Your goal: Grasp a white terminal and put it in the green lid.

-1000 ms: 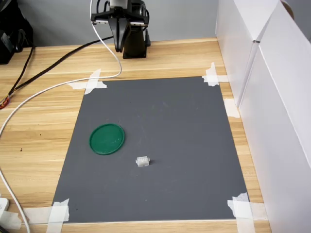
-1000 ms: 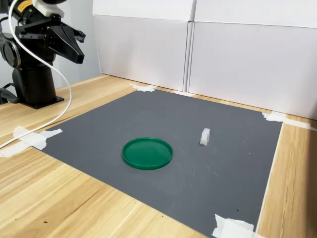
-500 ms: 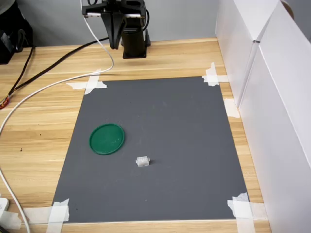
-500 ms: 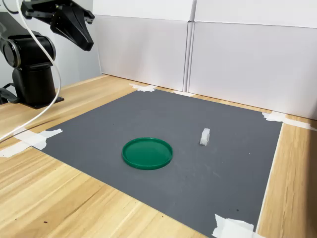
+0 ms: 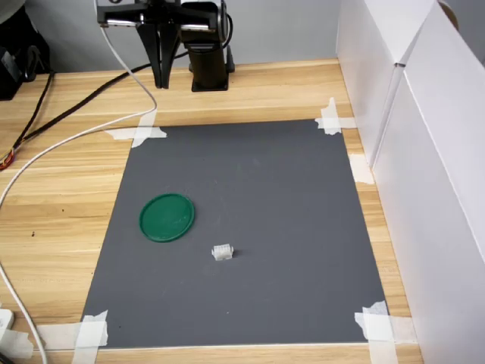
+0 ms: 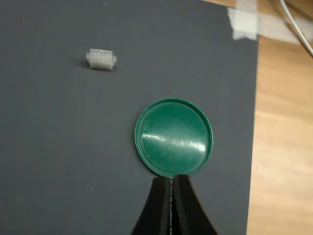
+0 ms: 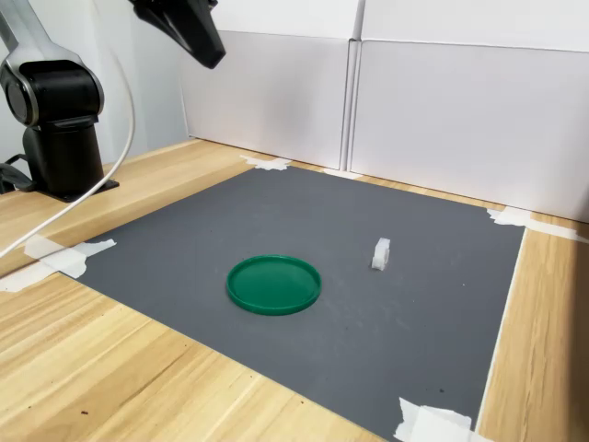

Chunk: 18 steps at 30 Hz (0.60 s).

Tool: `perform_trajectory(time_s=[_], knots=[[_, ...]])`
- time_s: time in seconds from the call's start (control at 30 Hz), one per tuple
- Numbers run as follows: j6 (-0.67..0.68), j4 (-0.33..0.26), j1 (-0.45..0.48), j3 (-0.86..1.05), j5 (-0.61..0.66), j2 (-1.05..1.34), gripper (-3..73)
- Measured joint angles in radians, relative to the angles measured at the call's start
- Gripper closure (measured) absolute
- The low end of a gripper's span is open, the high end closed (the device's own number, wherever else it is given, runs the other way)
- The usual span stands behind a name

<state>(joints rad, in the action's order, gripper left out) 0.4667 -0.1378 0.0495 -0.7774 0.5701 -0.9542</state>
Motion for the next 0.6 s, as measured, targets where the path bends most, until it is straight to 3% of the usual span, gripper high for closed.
perform_trajectory(time_s=[0.2, 0.37, 0.6], knots=[[0.332, -0.123, 0.000, -0.126, 0.115, -0.145, 71.0], [0.582, -0.203, 0.000, -0.243, 0.292, -0.262, 71.0], [0.735, -0.299, 0.000, -0.411, 0.490, -0.418, 71.0]])
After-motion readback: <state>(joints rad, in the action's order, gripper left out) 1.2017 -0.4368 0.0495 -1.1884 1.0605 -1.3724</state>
